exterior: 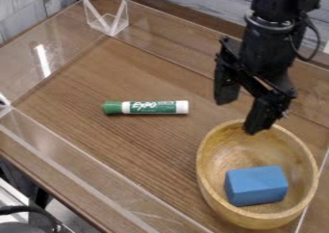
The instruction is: Remove the blue block from inside the brown bowl and put it on the table
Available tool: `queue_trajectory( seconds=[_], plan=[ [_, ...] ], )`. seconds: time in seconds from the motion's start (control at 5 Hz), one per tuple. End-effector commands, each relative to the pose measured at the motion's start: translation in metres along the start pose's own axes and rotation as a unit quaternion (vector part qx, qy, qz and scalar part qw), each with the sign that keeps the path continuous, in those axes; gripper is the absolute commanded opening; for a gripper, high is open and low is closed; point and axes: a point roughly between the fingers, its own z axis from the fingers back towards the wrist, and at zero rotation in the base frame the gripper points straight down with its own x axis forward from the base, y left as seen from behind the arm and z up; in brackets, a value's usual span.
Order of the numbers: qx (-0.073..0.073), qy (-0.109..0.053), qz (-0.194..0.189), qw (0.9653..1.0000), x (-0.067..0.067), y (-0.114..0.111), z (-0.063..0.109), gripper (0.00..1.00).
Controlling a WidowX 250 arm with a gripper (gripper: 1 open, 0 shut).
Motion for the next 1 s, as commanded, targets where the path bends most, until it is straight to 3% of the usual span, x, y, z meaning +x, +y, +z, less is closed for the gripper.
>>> queue_trajectory(
  seconds=[0.0,0.4,0.8],
  plan=[
    [0.008,-0.031,-0.026,0.9991,0.003,-0.008,0.013,1.00],
    [0.022,-0.042,-0.084,0.9954,0.008,-0.032,0.003,1.00],
    [0.028,-0.052,-0.104,0.9929,0.012,-0.042,-0.008,1.00]
  ],
)
